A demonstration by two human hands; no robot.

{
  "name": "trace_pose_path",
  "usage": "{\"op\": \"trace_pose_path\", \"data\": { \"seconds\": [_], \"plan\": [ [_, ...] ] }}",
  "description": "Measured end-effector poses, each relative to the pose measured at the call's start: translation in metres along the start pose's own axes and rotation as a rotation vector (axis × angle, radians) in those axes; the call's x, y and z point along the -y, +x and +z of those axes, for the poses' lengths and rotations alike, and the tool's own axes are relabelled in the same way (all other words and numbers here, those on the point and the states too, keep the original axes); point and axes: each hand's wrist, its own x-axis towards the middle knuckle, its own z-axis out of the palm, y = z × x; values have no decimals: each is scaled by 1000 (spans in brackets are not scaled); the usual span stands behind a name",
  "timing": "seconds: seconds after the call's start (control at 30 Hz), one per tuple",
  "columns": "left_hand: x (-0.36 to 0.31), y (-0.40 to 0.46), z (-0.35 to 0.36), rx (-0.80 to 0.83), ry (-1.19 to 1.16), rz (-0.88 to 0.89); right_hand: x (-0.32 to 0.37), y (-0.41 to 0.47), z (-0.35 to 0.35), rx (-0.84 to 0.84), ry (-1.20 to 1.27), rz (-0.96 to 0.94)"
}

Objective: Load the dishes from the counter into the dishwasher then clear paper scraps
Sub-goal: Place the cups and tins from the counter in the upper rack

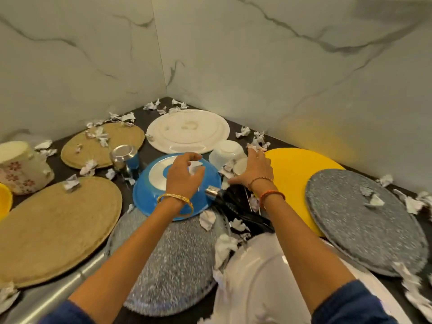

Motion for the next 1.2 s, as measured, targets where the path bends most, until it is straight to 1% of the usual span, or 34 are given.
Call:
{"op": "trace_pose_path", "data": {
  "seconds": [0.1,0.17,0.27,0.33,0.37,0.4,0.47,0.5,0.53,0.57,0.6,0.67,0.73,0.8,0.83,1.0,1.07,1.13,1.2],
  "plan": [
    [4,28,6,67,21,13,-1,7,9,-54,-13,17],
    [5,42,11,117,20,19,-4,11,10,-58,17,17],
    [4,60,18,190,49,35,-8,20,2,-56,119,37],
    [1,73,22,243,116,71,-10,25,-9,-128,268,50],
    [-1,80,25,273,145,92,-10,27,-15,-209,391,51],
    [-3,86,27,300,169,108,-10,29,-21,-328,525,41],
    [-8,97,34,343,210,126,-8,29,-30,-619,743,37],
    [-10,102,39,366,238,134,-7,30,-33,-736,844,65],
    [-12,107,44,397,278,141,-7,31,-36,-812,961,126],
    [-13,112,51,437,332,149,-8,33,-37,-844,1105,204],
    [-15,116,58,481,393,154,-9,35,-38,-831,1257,287],
    [-14,121,71,571,508,135,-17,38,-34,-741,1492,436],
    [-11,123,82,624,588,111,-24,36,-27,-655,1591,543],
    [-7,122,89,610,636,107,-29,32,-20,-638,1604,586],
    [-6,120,91,597,659,110,-31,29,-18,-654,1584,578],
    [-6,120,89,557,679,104,-29,15,-21,-740,1408,373],
    [-13,113,83,498,661,148,-27,4,-29,-817,1462,289],
    [-15,109,79,407,620,181,-19,3,-34,-884,1540,254],
    [-20,102,72,296,515,228,-15,-3,-40,-949,1600,229]
  ]
}}
